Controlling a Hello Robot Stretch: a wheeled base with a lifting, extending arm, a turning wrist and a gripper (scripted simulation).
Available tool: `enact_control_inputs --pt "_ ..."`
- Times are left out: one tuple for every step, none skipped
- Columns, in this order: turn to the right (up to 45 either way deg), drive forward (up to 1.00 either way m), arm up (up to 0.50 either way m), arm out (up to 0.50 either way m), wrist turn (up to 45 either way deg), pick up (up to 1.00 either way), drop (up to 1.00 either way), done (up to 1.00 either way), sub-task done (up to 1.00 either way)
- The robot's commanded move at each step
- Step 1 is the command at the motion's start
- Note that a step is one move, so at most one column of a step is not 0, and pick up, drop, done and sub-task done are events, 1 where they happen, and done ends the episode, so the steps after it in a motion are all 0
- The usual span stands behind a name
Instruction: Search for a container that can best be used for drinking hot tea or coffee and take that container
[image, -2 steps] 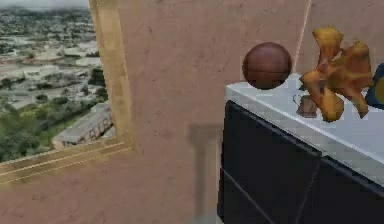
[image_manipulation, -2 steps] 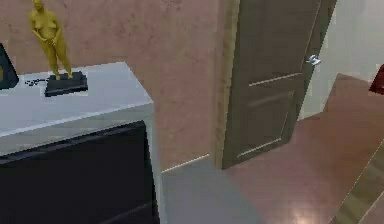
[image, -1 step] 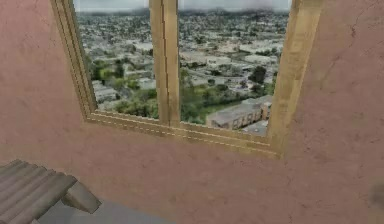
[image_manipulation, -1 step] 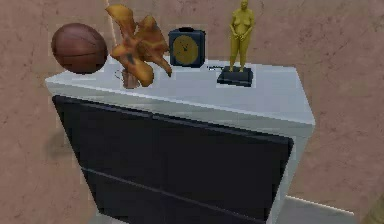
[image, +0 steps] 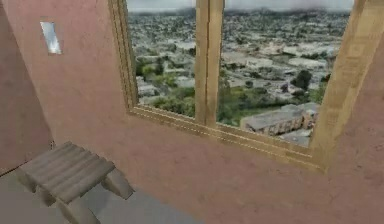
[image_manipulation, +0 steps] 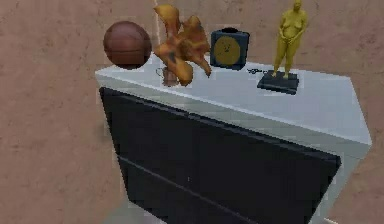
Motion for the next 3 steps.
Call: enact_control_inputs --pt "45.0 0.00 0.00 0.00 0.0 0.00 0.00 0.00 0.00" --pt "45.0 0.00 0.00 0.00 0.0 0.00 0.00 0.00 0.00" --pt "45.0 0.00 0.00 0.00 0.0 0.00 0.00 0.00 0.00"
